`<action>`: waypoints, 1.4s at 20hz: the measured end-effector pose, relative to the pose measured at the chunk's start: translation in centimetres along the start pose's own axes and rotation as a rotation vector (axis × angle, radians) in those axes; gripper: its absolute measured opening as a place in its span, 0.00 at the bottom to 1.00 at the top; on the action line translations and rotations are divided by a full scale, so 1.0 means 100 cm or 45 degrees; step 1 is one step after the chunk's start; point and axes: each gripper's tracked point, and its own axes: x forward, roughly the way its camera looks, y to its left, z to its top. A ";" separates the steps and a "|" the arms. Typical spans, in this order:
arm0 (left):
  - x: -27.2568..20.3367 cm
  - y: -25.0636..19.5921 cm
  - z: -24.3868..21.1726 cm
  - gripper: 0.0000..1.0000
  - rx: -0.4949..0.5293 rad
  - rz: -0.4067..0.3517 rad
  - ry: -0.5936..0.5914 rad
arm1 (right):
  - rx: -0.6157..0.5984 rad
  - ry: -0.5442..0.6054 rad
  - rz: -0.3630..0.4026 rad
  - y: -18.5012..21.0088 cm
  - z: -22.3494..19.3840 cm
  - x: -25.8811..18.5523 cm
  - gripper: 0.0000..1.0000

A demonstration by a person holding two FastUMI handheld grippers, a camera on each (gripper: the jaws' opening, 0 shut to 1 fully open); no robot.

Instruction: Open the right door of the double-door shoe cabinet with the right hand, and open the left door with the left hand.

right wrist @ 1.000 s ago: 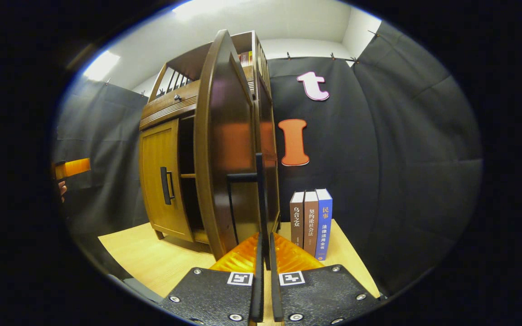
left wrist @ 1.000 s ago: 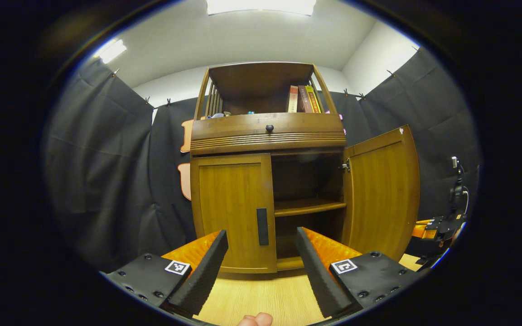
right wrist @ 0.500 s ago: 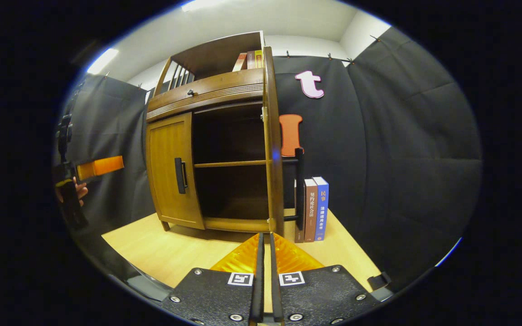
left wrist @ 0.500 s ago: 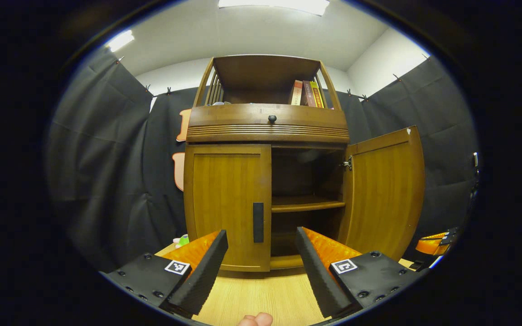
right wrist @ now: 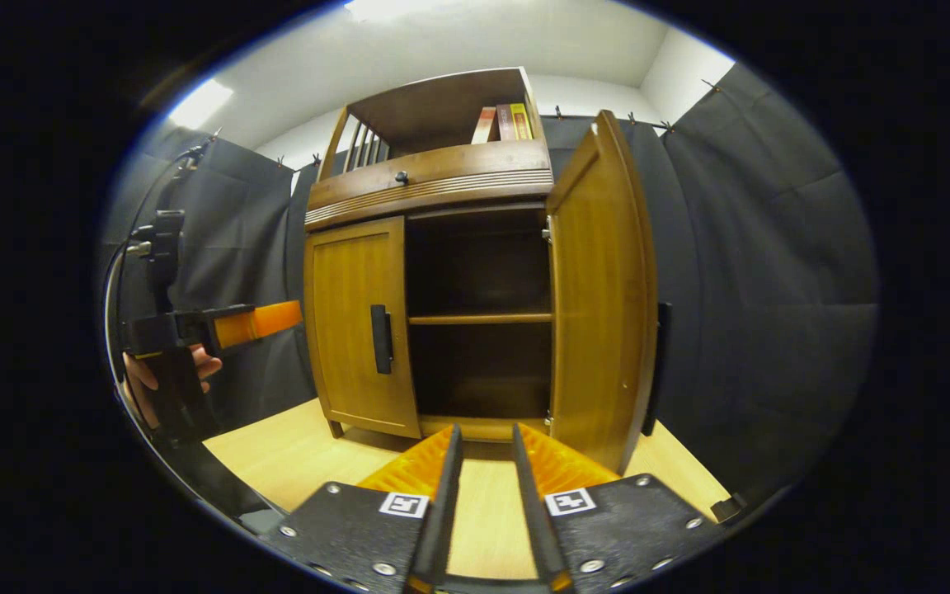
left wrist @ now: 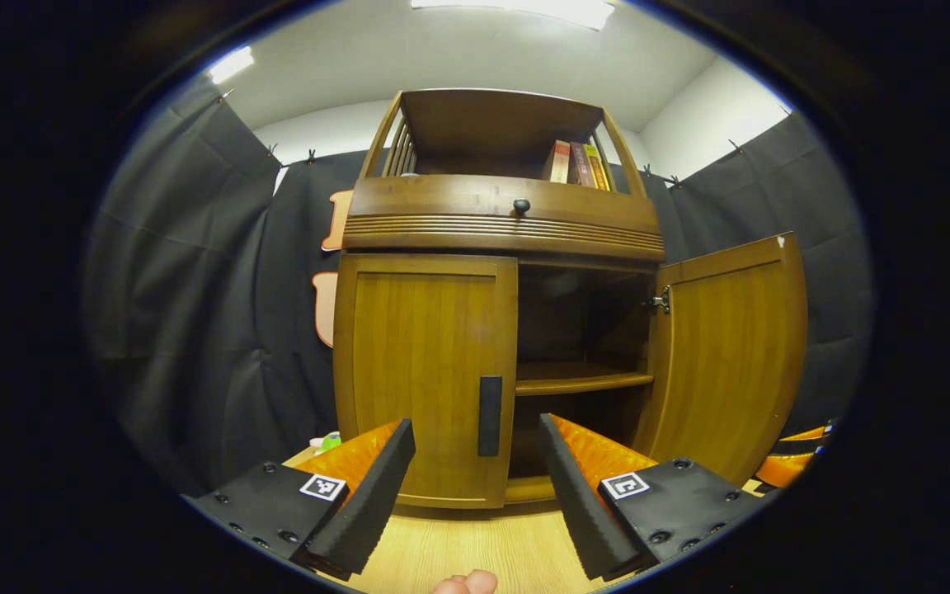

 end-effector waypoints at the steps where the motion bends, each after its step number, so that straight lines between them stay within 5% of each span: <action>1: 0.010 0.004 -0.001 0.96 0.007 0.004 -0.001 | 0.004 -0.008 0.006 0.004 0.002 0.004 0.65; 3: 0.034 0.011 -0.006 0.95 0.024 0.003 -0.002 | 0.001 -0.014 0.002 0.008 0.005 0.008 0.93; 4: 0.046 0.012 -0.010 0.95 0.028 -0.006 0.008 | -0.012 -0.016 -0.019 0.006 0.004 0.012 0.86; 6: 0.071 0.009 -0.021 0.95 0.022 -0.038 0.035 | -0.045 -0.019 -0.052 0.004 0.008 0.015 1.00; 9: 0.110 -0.001 -0.040 0.96 0.003 -0.090 0.075 | -0.035 -0.026 -0.042 0.010 0.014 0.015 1.00; 10: 0.123 -0.005 -0.047 0.96 -0.013 -0.101 0.087 | -0.025 -0.028 -0.042 0.011 0.016 0.015 0.92; 11: 0.138 -0.009 -0.055 0.96 -0.025 -0.109 0.099 | -0.017 -0.030 -0.045 0.012 0.017 0.016 1.00; 14: 0.170 -0.014 -0.082 0.96 -0.022 -0.114 0.156 | -0.014 -0.025 -0.087 0.005 0.016 0.015 1.00; 15: 0.178 -0.015 -0.092 0.96 -0.031 -0.111 0.181 | -0.009 -0.018 -0.101 0.002 0.014 0.016 0.92; 23: 0.207 0.003 -0.132 0.96 -0.052 -0.050 0.279 | 0.036 -0.013 -0.198 -0.024 0.013 0.016 0.92; 27: 0.207 -0.001 -0.127 0.93 -0.094 -0.055 0.240 | 0.038 -0.007 -0.199 -0.026 0.012 0.017 0.92; 28: 0.208 -0.006 -0.128 0.81 -0.115 -0.068 0.235 | 0.036 -0.004 -0.198 -0.026 0.012 0.018 0.92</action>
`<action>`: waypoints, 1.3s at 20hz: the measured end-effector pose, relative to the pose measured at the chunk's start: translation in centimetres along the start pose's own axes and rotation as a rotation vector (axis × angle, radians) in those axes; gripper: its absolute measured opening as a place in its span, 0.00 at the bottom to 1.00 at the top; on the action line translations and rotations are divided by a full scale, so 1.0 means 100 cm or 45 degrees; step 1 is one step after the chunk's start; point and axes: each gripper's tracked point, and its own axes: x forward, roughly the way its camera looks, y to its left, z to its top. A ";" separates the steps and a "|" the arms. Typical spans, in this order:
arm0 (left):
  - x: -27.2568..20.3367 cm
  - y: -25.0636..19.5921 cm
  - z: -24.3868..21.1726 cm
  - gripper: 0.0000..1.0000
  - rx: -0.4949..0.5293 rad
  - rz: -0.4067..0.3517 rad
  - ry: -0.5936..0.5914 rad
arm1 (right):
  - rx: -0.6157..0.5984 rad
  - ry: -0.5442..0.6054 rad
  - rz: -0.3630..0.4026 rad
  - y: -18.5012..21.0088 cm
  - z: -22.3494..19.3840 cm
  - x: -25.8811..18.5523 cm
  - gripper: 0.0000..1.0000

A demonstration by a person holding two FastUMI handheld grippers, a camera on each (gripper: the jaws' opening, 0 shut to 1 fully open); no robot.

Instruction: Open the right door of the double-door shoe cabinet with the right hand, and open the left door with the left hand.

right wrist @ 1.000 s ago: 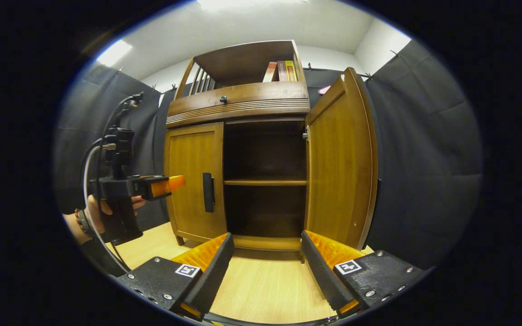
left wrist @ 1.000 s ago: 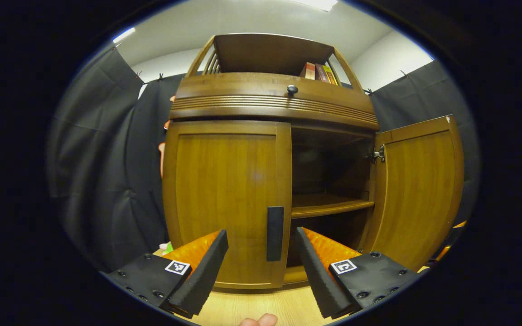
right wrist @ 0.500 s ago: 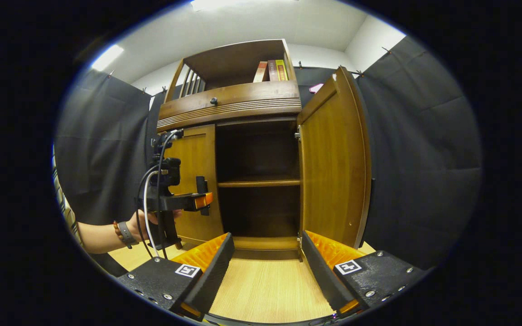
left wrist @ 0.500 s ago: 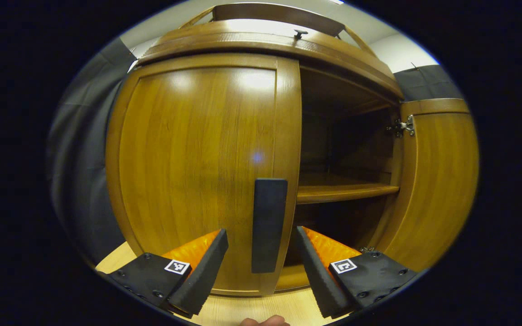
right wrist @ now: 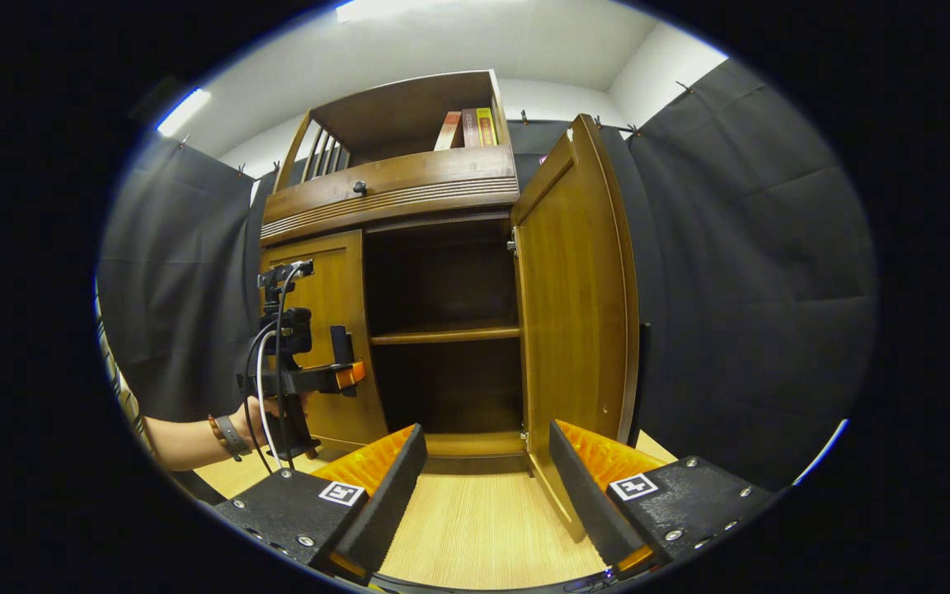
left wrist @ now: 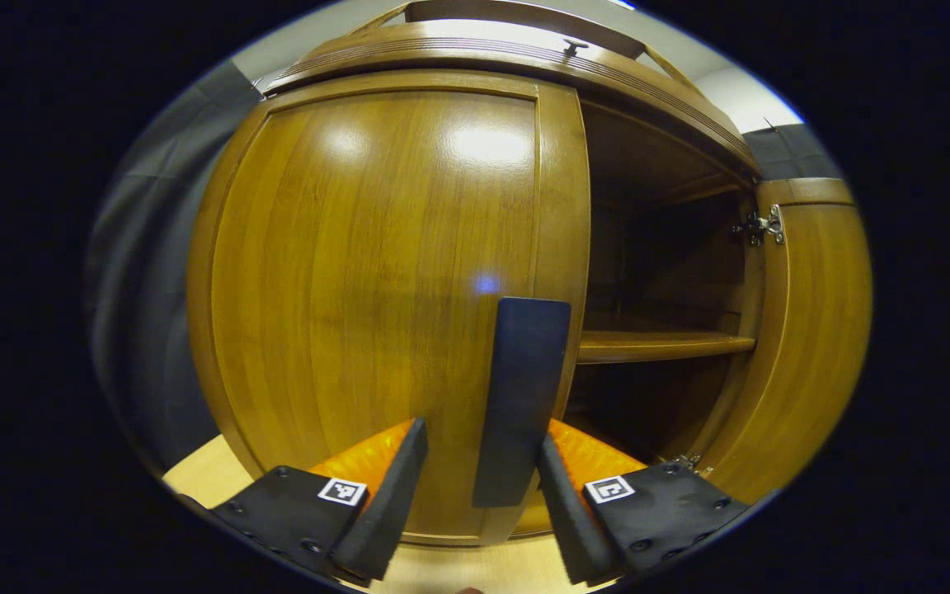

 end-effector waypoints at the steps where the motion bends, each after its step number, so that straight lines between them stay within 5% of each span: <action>1: 0.002 -0.010 0.000 0.68 -0.023 -0.041 -0.003 | -0.003 0.003 0.001 0.001 -0.001 0.000 0.92; 3: 0.001 -0.009 -0.002 0.43 0.031 -0.010 0.008 | -0.005 0.013 0.002 0.002 -0.002 -0.002 0.92; 6: 0.001 -0.012 0.001 0.31 0.078 0.012 -0.012 | 0.003 0.022 0.010 0.003 -0.001 -0.005 0.92; 12: -0.022 -0.009 0.002 0.31 0.091 0.065 -0.003 | -0.012 0.013 0.033 0.005 0.008 -0.016 0.92; 24: -0.142 0.032 0.003 0.29 0.060 0.229 0.008 | -0.101 0.044 0.164 0.028 -0.005 -0.037 0.92; 26: -0.165 0.049 0.003 0.30 0.075 0.270 0.000 | -0.086 0.052 0.205 0.038 -0.006 -0.037 1.00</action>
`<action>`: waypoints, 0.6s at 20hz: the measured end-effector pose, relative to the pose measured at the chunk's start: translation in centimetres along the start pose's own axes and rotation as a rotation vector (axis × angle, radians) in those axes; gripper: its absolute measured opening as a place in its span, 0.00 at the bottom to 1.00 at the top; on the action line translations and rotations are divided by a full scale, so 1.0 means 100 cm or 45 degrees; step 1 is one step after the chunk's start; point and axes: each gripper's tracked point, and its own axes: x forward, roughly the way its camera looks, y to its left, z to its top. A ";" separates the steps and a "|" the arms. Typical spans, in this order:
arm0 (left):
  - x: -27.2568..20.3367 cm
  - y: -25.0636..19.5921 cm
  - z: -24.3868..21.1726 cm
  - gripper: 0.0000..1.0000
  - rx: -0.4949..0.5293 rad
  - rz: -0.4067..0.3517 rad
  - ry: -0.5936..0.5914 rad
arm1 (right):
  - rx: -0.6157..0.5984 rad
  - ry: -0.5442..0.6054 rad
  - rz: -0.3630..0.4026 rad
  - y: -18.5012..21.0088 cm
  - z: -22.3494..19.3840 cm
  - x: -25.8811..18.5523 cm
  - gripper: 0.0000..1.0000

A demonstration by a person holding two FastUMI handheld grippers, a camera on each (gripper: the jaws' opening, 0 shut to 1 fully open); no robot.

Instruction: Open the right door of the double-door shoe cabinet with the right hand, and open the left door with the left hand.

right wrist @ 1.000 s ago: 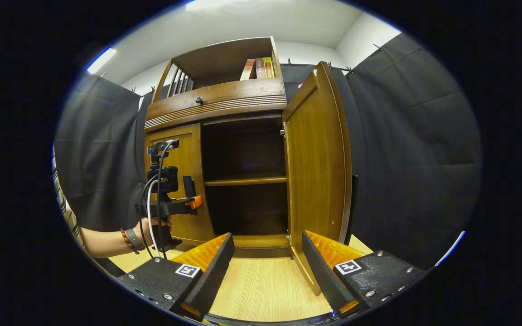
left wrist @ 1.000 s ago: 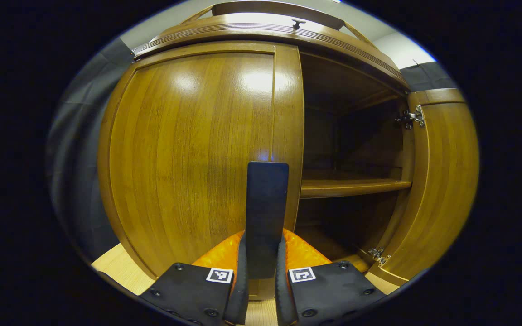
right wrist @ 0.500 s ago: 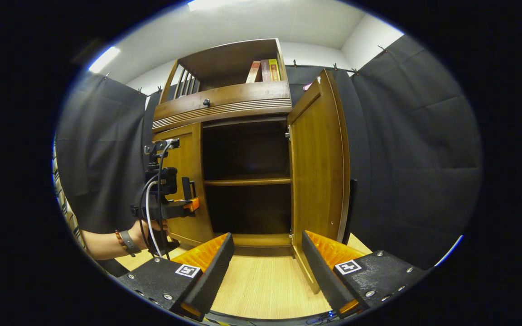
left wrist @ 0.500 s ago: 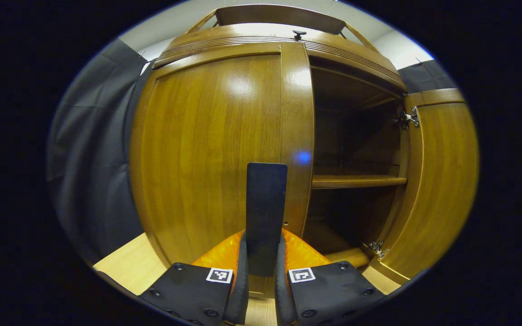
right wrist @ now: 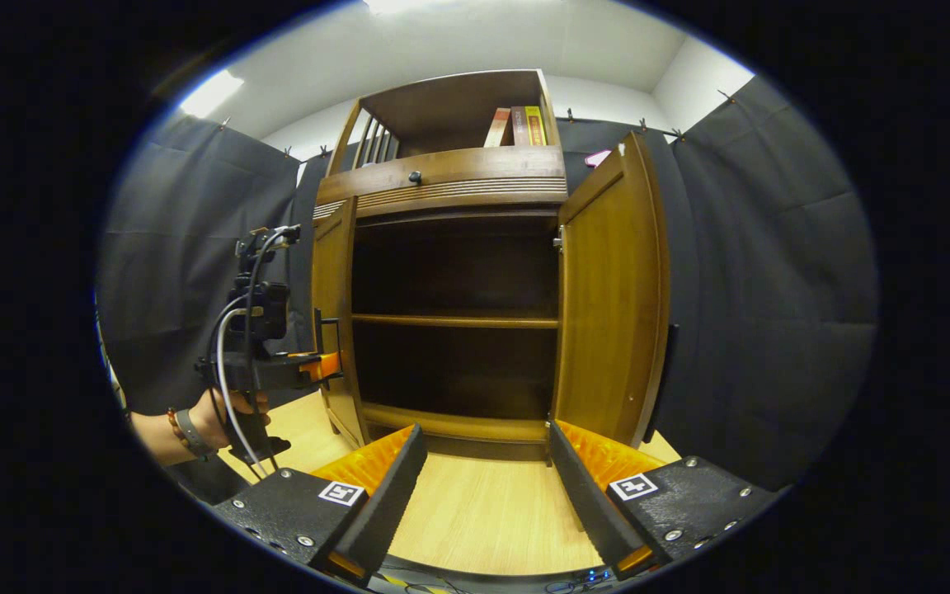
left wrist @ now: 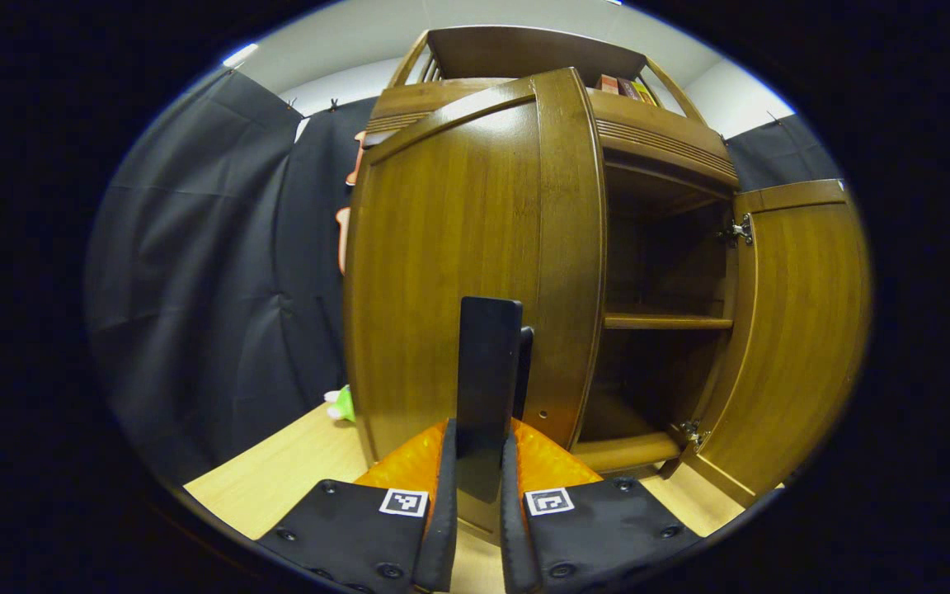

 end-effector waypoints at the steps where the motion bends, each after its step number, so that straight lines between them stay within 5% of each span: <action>1: -0.009 0.013 0.001 0.30 -0.001 0.030 -0.002 | 0.010 -0.001 0.016 0.005 0.000 0.001 1.00; 6: -0.044 0.074 0.001 0.18 -0.044 0.162 -0.005 | 0.033 -0.008 0.074 0.028 0.001 0.008 1.00; 12: -0.053 0.132 0.003 0.12 -0.070 0.144 -0.015 | 0.028 -0.012 0.084 0.052 0.000 0.018 0.93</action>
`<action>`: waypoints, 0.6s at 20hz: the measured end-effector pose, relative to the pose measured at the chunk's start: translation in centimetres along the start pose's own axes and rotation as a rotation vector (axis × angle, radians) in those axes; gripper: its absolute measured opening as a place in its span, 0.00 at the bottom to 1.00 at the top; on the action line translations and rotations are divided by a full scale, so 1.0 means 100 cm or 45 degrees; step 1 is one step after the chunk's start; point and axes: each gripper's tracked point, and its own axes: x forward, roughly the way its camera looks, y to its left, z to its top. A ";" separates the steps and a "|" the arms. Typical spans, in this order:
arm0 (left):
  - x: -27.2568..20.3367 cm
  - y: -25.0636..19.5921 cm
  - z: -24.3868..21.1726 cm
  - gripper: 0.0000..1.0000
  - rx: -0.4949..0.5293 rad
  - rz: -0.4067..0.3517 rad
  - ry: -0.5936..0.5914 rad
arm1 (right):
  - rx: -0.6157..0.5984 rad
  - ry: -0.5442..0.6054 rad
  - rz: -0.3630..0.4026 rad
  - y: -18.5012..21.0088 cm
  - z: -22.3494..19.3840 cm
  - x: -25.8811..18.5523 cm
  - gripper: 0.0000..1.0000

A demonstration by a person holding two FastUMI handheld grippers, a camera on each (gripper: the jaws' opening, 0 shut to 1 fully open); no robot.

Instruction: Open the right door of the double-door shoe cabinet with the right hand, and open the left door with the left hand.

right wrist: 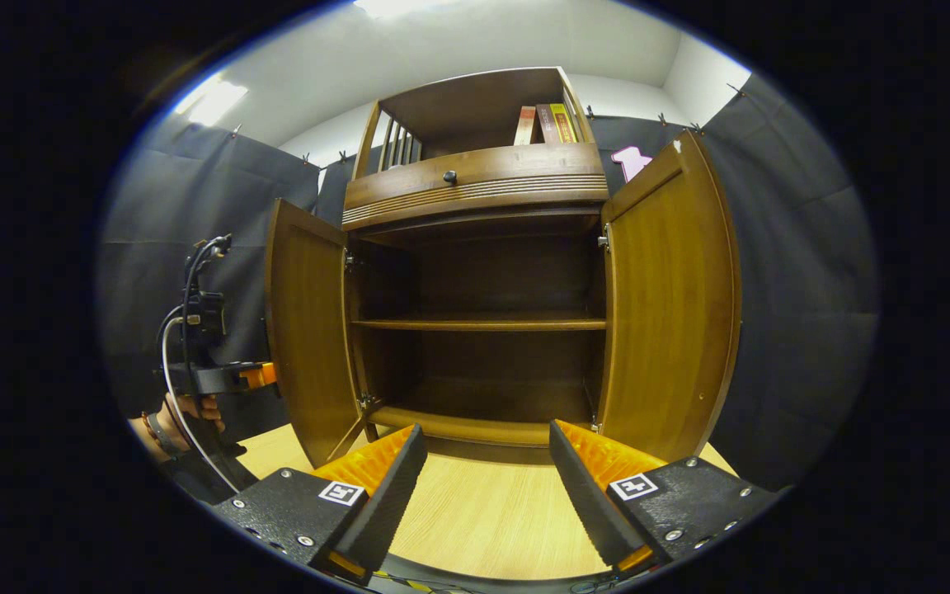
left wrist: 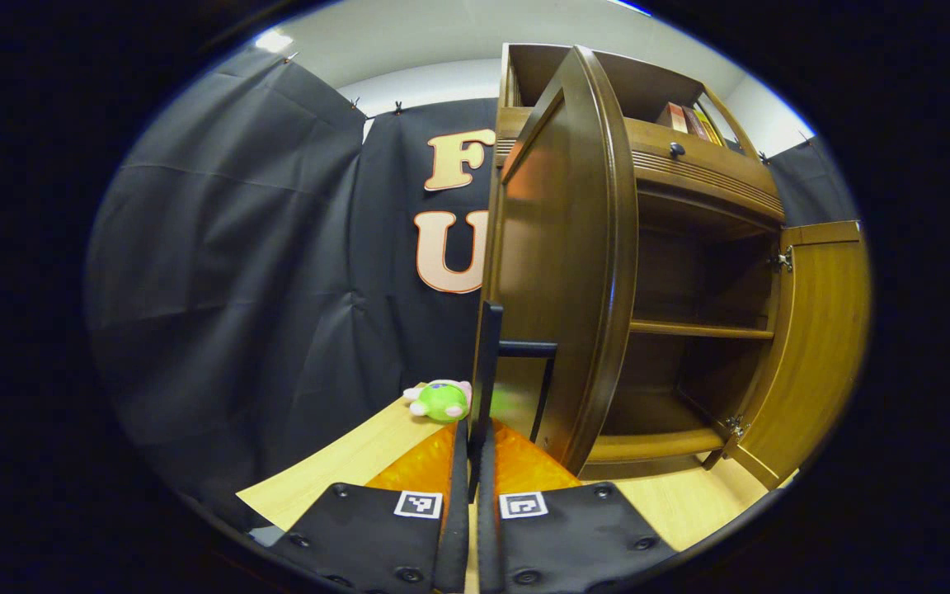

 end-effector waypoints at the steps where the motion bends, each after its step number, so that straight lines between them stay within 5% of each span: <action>1: 0.001 0.005 0.002 0.10 -0.003 -0.040 -0.002 | -0.001 0.001 -0.002 0.003 0.000 0.001 0.93; 3: 0.001 0.014 0.000 0.10 0.030 -0.115 0.000 | -0.006 0.003 -0.012 0.010 -0.002 0.007 1.00; 4: 0.002 0.016 0.001 0.05 0.046 -0.139 -0.002 | -0.008 0.004 -0.018 0.014 -0.004 0.008 0.93; 5: 0.005 0.021 0.003 0.11 0.067 -0.159 -0.003 | -0.008 0.004 -0.025 0.018 -0.004 0.009 0.93; 6: 0.007 0.028 0.003 0.02 0.091 -0.182 -0.008 | -0.006 0.002 -0.032 0.022 -0.005 0.011 0.93; 7: 0.010 0.035 0.006 0.08 0.117 -0.210 -0.022 | -0.002 -0.002 -0.038 0.027 -0.005 0.012 0.93; 9: 0.013 0.047 0.008 0.00 0.127 -0.275 -0.037 | 0.006 -0.004 -0.043 0.039 -0.008 0.012 0.93; 12: 0.021 0.063 0.010 0.08 0.134 -0.365 -0.025 | -0.006 0.003 -0.057 0.052 -0.012 0.013 0.92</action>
